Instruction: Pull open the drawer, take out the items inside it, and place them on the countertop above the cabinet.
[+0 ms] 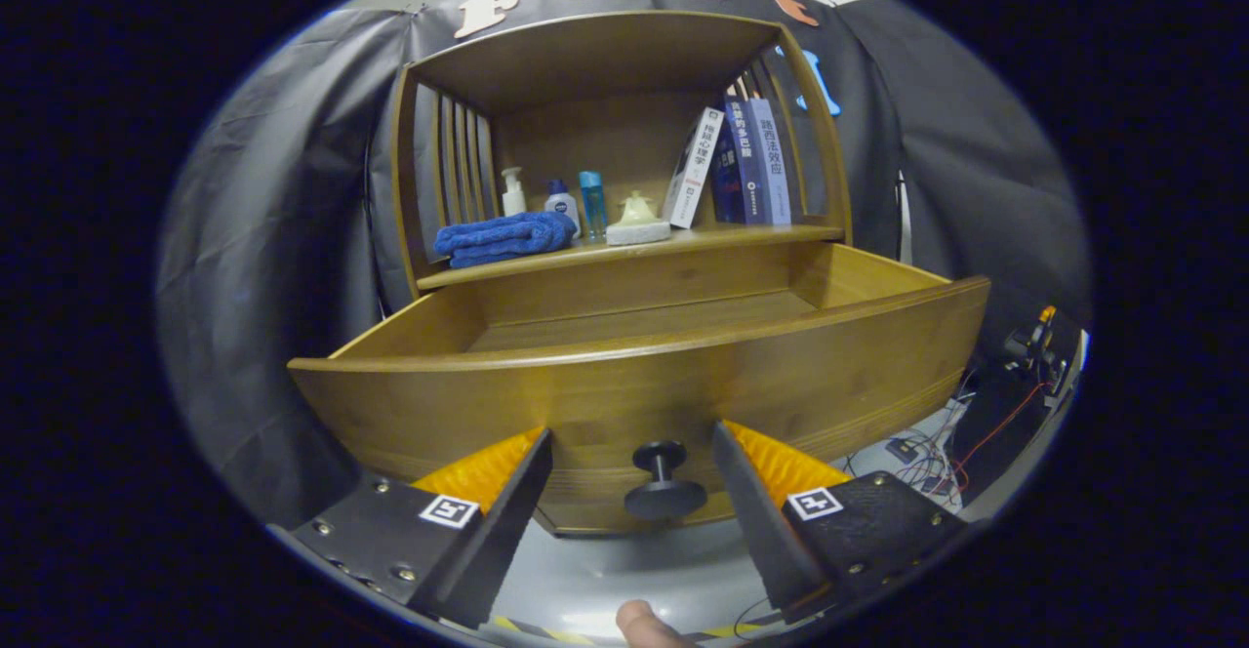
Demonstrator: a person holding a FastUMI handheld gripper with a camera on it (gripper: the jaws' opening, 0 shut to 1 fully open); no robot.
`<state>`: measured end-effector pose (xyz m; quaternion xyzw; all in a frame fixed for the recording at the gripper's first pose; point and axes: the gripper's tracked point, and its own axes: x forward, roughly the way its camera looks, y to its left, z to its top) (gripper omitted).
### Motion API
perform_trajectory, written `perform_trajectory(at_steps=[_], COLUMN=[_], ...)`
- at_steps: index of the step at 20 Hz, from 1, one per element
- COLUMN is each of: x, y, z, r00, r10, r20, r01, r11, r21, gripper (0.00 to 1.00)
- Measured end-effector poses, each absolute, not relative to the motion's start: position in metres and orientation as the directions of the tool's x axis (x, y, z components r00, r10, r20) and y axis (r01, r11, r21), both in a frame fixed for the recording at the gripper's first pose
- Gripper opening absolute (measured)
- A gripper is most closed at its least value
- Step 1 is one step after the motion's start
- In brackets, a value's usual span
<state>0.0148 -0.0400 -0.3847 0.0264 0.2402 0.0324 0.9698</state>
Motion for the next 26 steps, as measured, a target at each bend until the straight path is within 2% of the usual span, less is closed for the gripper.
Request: perform_trajectory(at_steps=[26], x=[0.172], y=[-0.009], z=[-0.419], r00=[0.850], r10=[0.065], r20=[-0.522], r01=[-0.027], r11=[0.997], r21=[0.079], gripper=[0.99])
